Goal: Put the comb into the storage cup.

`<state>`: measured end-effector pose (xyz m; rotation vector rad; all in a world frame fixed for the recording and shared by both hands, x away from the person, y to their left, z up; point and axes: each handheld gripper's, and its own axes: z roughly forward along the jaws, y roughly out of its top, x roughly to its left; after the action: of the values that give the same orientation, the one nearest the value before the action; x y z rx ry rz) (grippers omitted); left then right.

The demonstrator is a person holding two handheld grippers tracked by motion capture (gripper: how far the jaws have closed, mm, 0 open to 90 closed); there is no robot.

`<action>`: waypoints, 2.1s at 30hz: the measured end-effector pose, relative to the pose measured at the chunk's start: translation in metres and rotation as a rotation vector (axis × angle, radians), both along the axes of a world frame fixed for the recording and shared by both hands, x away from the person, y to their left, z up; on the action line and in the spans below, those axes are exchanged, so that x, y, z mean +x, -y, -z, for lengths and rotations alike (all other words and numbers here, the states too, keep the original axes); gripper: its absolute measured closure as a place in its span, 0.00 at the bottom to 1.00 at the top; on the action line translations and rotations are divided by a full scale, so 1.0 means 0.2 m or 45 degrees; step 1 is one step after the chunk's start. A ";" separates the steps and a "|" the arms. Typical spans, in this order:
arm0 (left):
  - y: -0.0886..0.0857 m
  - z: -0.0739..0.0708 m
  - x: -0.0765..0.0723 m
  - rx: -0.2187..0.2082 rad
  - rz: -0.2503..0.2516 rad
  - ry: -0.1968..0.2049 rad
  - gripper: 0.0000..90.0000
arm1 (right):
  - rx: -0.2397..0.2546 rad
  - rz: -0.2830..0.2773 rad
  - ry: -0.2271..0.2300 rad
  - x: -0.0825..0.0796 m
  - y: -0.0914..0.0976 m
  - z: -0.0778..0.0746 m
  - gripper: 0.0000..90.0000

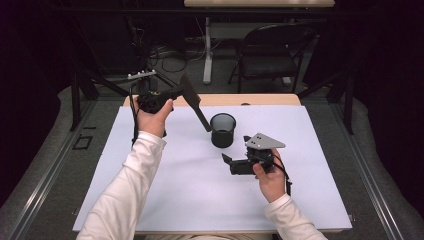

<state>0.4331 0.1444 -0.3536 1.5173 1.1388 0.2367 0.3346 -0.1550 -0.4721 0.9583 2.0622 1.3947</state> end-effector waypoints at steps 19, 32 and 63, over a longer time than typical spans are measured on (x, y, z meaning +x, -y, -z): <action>0.10 -0.04 0.08 0.006 -0.035 -0.011 0.94 | -0.003 -0.004 0.001 0.00 0.00 0.00 0.07; 0.17 0.00 0.11 0.006 -0.052 -0.019 0.94 | -0.008 -0.007 0.004 0.00 0.00 0.00 0.08; 0.32 0.13 0.15 0.065 -0.047 -0.073 0.94 | -0.006 -0.018 0.005 -0.01 -0.01 0.00 0.08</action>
<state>0.4622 0.0804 -0.3789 1.5570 1.2155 0.2503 0.3327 -0.1537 -0.4715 0.9405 2.0726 1.3970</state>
